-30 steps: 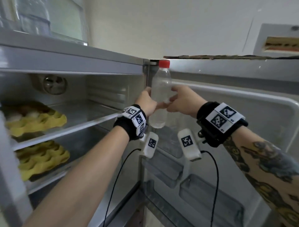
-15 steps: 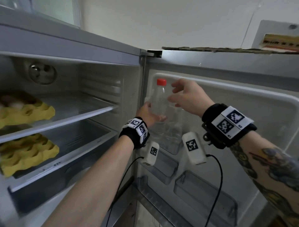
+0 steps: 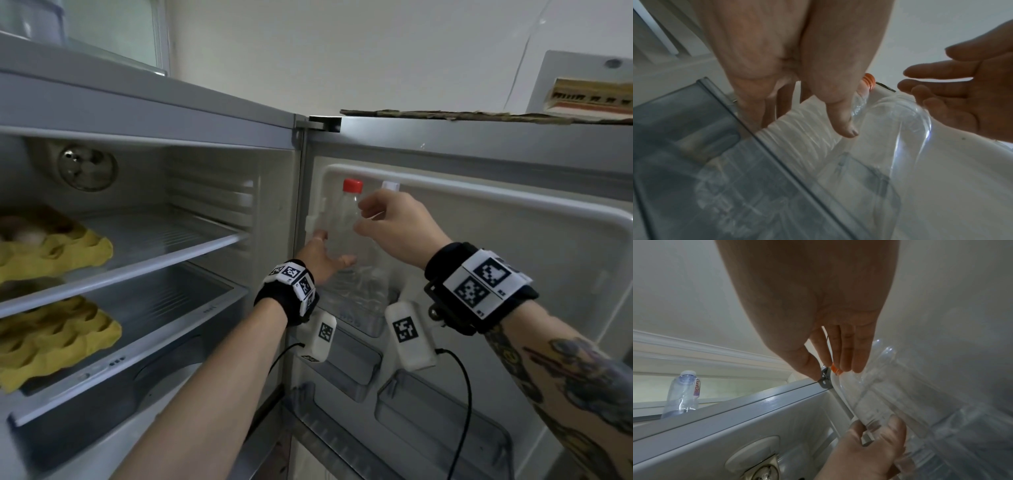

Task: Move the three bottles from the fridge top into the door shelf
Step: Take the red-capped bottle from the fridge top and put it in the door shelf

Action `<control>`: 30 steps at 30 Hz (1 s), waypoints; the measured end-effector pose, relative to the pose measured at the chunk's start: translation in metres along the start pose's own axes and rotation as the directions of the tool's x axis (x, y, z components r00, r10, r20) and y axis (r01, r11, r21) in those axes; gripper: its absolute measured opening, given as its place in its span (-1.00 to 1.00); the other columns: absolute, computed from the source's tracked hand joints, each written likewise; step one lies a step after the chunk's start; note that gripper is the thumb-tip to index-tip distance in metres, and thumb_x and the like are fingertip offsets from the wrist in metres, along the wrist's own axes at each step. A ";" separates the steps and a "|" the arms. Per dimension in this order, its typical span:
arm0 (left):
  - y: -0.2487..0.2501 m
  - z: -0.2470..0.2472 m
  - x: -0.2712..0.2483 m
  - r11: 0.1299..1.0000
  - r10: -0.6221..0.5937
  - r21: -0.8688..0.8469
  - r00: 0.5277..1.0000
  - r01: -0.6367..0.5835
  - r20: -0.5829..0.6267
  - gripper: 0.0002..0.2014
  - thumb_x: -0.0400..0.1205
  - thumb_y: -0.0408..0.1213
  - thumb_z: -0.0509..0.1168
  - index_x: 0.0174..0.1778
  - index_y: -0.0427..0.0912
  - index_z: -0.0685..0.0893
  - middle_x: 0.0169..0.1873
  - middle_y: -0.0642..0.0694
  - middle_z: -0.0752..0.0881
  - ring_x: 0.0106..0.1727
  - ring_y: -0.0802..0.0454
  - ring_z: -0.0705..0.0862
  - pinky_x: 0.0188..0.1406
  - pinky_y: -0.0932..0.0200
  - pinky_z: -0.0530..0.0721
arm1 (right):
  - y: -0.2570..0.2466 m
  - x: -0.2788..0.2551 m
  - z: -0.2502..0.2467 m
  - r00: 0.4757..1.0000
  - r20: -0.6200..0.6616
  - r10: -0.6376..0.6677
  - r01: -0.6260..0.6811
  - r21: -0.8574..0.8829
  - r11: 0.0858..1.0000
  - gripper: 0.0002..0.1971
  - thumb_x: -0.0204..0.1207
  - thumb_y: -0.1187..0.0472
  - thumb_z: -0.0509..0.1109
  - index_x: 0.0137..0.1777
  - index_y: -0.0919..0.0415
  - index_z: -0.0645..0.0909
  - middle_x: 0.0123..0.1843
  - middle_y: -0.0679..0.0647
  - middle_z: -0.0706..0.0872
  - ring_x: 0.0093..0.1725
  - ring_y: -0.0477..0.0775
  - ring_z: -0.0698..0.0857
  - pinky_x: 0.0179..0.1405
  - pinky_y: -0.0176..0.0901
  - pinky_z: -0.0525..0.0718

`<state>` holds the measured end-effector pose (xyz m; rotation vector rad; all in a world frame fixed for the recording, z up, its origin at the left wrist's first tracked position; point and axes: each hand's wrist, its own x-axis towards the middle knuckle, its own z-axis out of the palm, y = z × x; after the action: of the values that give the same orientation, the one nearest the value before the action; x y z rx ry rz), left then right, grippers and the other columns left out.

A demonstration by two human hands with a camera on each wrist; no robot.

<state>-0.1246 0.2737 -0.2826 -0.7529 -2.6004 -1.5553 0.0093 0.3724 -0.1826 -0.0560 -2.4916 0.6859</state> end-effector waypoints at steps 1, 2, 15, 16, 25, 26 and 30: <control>-0.001 0.001 0.001 1.000 -0.008 0.004 1.000 0.008 0.007 -0.09 0.19 0.29 0.42 0.44 -0.04 0.38 0.17 -0.05 0.72 0.15 -0.01 0.71 0.23 -0.01 0.66 | 0.000 0.001 0.001 1.000 0.002 0.001 -0.001 0.000 1.000 -0.62 0.46 0.14 0.43 0.29 0.11 0.63 0.16 0.00 0.72 0.16 0.03 0.68 0.04 -0.27 0.53; -0.001 0.001 0.000 1.000 -0.014 0.007 1.000 0.014 0.017 -0.10 0.19 0.29 0.41 0.43 -0.03 0.38 0.16 -0.05 0.73 0.13 -0.02 0.72 0.22 -0.02 0.66 | 0.000 0.001 0.001 1.000 0.003 0.003 -0.003 -0.002 1.000 -0.61 0.46 0.14 0.44 0.30 0.11 0.63 0.17 0.00 0.71 0.17 0.03 0.68 0.04 -0.27 0.52; -0.001 0.003 0.003 0.997 -0.059 0.049 0.997 0.056 0.057 -0.17 0.30 0.21 0.47 0.41 -0.15 0.43 0.16 0.00 0.71 0.13 0.01 0.70 0.22 0.08 0.64 | 0.007 0.001 -0.004 0.994 -0.105 0.032 -0.030 0.021 0.999 -0.73 0.45 0.20 0.43 0.15 0.15 0.65 0.00 0.01 0.70 0.06 0.06 0.67 -0.04 -0.21 0.53; -0.001 0.004 0.003 0.997 -0.067 0.048 0.996 0.064 0.059 -0.08 0.22 0.27 0.47 0.42 -0.14 0.41 0.18 -0.01 0.71 0.15 0.01 0.71 0.23 0.04 0.65 | 0.010 0.001 -0.005 0.986 -0.164 0.042 -0.038 0.028 0.999 -0.76 0.43 0.21 0.43 0.11 0.15 0.62 -0.04 -0.01 0.66 0.02 0.06 0.65 -0.08 -0.20 0.52; 0.014 0.012 0.005 0.998 -0.025 -0.050 0.995 0.030 0.094 0.16 0.27 -0.10 0.65 0.60 -0.18 -0.03 0.20 0.05 0.45 0.35 0.01 0.51 0.29 0.27 0.51 | 0.037 0.005 -0.005 0.970 -0.085 0.229 -0.237 -0.094 0.967 -0.17 0.28 -0.17 0.55 0.45 0.21 0.33 0.35 0.18 0.53 0.27 0.16 0.59 0.19 -0.03 0.59; 0.012 0.012 0.006 0.999 -0.032 -0.013 0.994 0.033 0.100 0.21 0.21 -0.02 0.67 0.59 -0.13 -0.04 0.21 0.05 0.46 0.36 -0.02 0.52 0.39 0.11 0.49 | 0.040 0.005 -0.004 0.967 -0.052 0.249 -0.253 -0.121 0.960 -0.17 0.28 -0.19 0.54 0.46 0.21 0.35 0.35 0.17 0.56 0.29 0.17 0.59 0.16 -0.05 0.57; 0.009 0.013 0.007 0.999 -0.028 0.049 0.995 0.024 0.091 0.23 0.12 0.08 0.67 0.56 -0.03 0.01 0.29 -0.04 0.53 0.32 -0.09 0.56 0.40 -0.08 0.51 | 0.050 0.006 0.003 0.955 -0.003 0.298 -0.297 -0.080 0.952 -0.14 0.23 -0.19 0.58 0.47 0.17 0.39 0.29 0.11 0.66 0.23 0.18 0.67 0.13 -0.06 0.65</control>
<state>-0.1242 0.2905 -0.2797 -0.8079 -2.7121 -1.4935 -0.0022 0.4152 -0.2060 -0.4676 -2.5442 0.7070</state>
